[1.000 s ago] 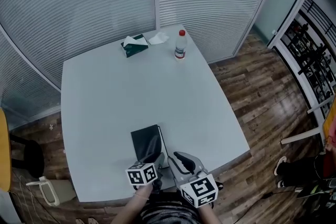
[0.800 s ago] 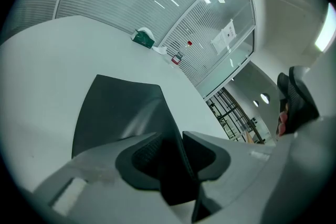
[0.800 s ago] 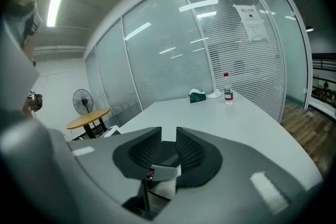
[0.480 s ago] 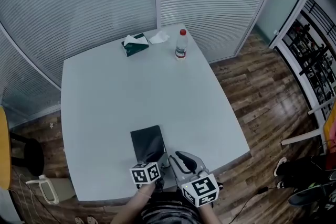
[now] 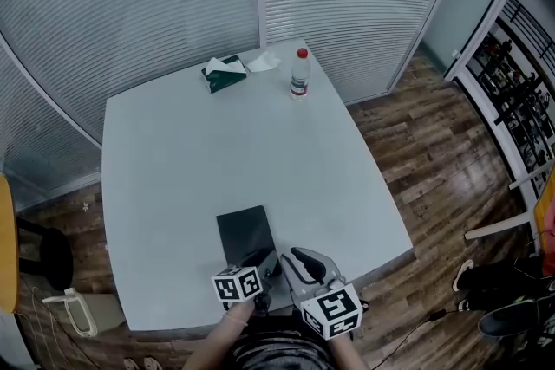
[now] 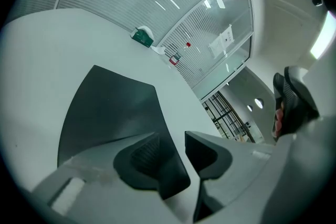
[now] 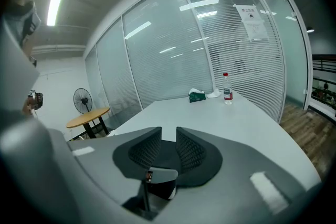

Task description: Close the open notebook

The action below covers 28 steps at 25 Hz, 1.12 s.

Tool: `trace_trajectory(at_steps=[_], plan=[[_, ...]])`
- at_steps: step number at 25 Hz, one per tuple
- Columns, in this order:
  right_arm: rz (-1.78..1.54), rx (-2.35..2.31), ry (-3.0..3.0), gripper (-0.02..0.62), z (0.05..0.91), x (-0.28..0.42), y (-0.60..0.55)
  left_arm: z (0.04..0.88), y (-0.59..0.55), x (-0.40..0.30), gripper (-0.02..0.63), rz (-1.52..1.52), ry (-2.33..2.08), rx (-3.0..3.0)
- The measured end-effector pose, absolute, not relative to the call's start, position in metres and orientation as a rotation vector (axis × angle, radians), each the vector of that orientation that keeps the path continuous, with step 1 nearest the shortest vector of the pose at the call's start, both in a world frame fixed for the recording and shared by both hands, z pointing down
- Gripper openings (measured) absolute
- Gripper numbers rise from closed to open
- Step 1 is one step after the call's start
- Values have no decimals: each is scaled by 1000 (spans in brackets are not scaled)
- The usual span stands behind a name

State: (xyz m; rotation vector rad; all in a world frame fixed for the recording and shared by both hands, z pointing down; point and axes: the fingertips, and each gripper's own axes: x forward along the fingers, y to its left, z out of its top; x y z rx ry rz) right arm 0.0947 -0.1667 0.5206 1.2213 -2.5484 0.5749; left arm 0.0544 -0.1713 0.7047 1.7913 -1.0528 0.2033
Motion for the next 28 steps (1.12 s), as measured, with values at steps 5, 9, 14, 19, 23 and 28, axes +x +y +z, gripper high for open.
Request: trace_trajectory(at_steps=[5,9,14,19,23,28], plan=[[578,1207,-2537,88,526,91,-165,693,-171,51,156,241,-1073,1906],[569,1199,-2550,91,527,81,-165,679,-168,41,156,258,-1084,1976],[546,1189,-2559,91,527,68,-165,656,-161,28,156,254,-1099,2055],[541,1188,-2554,91,529,56,-165,630,-157,14,143,274,-1117,2169],[541,1190,-2548,91,530,49,-165,608,-154,4,126,250,-1128,2231],[529,1165,-2564,91,529,34,-158,583,-149,-12,120,196,-1136,2278]])
